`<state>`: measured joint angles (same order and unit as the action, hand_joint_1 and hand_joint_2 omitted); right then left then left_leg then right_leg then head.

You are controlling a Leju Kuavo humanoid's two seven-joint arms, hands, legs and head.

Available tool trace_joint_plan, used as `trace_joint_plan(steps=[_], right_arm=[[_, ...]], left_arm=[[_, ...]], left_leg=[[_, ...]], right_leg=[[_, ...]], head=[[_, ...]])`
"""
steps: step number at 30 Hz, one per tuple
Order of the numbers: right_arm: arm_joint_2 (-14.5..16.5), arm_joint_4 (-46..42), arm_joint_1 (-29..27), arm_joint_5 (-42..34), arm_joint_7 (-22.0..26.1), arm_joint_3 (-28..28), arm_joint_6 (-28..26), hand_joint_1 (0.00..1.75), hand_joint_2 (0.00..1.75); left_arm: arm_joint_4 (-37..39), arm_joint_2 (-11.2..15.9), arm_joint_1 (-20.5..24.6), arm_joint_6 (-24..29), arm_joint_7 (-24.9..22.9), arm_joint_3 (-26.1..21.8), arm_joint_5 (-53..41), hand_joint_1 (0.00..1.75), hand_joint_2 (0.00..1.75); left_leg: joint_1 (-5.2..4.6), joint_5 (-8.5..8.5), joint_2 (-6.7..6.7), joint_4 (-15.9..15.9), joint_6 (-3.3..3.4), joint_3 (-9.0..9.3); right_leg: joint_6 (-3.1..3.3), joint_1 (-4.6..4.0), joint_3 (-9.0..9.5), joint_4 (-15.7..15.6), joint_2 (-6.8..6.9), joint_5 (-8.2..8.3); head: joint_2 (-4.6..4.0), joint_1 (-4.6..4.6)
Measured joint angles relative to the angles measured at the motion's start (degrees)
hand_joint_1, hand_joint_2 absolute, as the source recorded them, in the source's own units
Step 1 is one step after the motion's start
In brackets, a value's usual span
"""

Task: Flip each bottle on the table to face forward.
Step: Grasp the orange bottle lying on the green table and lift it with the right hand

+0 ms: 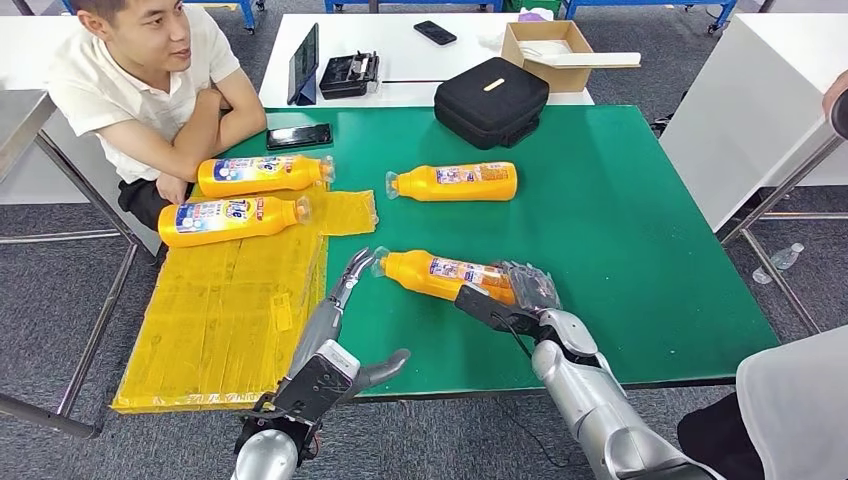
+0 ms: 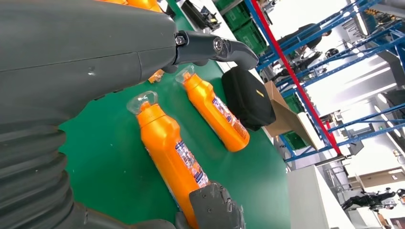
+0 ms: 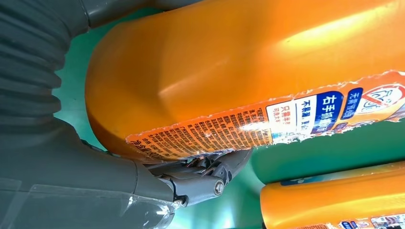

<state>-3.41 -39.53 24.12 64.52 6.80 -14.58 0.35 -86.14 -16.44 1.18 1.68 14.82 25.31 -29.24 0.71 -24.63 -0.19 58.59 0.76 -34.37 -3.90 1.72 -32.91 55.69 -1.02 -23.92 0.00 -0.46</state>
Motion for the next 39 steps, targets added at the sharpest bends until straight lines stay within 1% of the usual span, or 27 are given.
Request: trace_joint_plan(steps=[6,8,11,13,16,21,26,31,34,39], right_arm=[[-0.02,0.22,0.06,-0.79,0.29,0.14,0.01,1.75,1.75],[0.01,0.11,-0.2,-3.16,1.96,0.71,0.36,1.75,1.75],[-0.03,-1.47,-1.84,-9.95,6.35,2.62,2.43,1.75,1.75],[-0.06,-4.17,-3.7,-13.72,7.98,3.53,3.73,1.75,1.75],[0.22,-9.65,-6.83,-17.98,9.0,4.19,4.87,1.75,1.75],[1.31,-19.51,-12.18,-23.56,9.48,4.43,5.85,1.75,1.75],[2.95,-26.74,-15.98,-25.52,10.55,4.39,5.84,1.75,1.75],[4.64,-31.16,-16.82,-27.14,12.69,3.63,6.07,1.75,1.75],[5.44,-33.37,-17.0,-28.18,14.09,2.17,6.44,1.75,1.75],[6.2,-36.48,-17.28,-29.06,14.37,-0.08,6.56,1.75,1.75]], left_arm=[[0.0,0.0,-0.01,0.0,0.08,0.0,0.47,0.0,1.75],[0.0,0.0,-0.02,0.01,0.25,-0.02,1.66,0.0,1.75],[0.02,0.0,-0.09,-0.43,-0.13,-0.32,6.69,0.0,1.75],[0.2,0.0,-0.18,-1.04,-1.1,-0.89,11.66,0.0,1.75],[0.6,-0.02,-0.37,-1.16,-1.57,-2.01,16.97,0.0,1.75],[0.98,-0.26,-1.07,-0.39,-0.84,-4.38,19.83,0.0,1.75],[2.1,-0.59,-1.95,1.43,-0.75,-7.13,26.4,0.0,1.75],[5.22,-0.89,-2.08,0.59,-1.28,-9.38,32.17,0.0,1.75],[6.64,-1.01,-2.01,-0.43,-1.02,-10.1,33.88,0.0,1.75],[7.86,-1.17,-1.92,-0.9,-0.56,-10.95,34.77,0.0,1.75]], left_leg=[[0.0,0.01,0.0,0.0,0.01,0.04],[0.0,0.01,-0.01,0.0,0.01,0.04],[0.0,0.0,-0.04,0.0,0.01,0.0],[0.0,0.01,-0.05,0.0,0.02,-0.08],[0.0,0.05,-0.06,0.0,0.03,-0.21],[0.02,0.08,-0.13,0.0,0.04,-0.71],[0.0,0.13,-0.26,0.0,0.07,-1.09],[-0.02,0.12,-0.3,0.01,0.07,-1.27],[-0.01,0.12,-0.29,0.01,0.07,-1.28],[0.0,0.12,-0.31,0.0,0.06,-1.31]], right_leg=[[-0.09,0.0,0.06,0.0,0.01,0.06],[-0.1,0.0,0.07,0.0,0.01,0.06],[-0.13,0.0,0.21,0.01,0.03,0.05],[-0.16,0.0,0.45,0.02,0.02,0.07],[-0.18,-0.01,0.55,0.04,0.04,0.09],[-0.18,-0.01,0.12,0.08,0.08,0.08],[-0.18,0.02,-0.17,0.09,0.19,0.08],[-0.19,0.04,-0.35,0.08,0.23,0.07],[-0.18,0.03,-0.4,0.08,0.23,0.07],[-0.18,0.03,-0.43,0.08,0.25,0.06]], head=[[0.0,0.0],[0.0,0.0],[0.0,0.01],[0.0,0.0],[0.0,0.0],[0.0,0.01],[0.0,0.01],[0.0,0.03],[0.0,0.02],[0.0,0.02]])
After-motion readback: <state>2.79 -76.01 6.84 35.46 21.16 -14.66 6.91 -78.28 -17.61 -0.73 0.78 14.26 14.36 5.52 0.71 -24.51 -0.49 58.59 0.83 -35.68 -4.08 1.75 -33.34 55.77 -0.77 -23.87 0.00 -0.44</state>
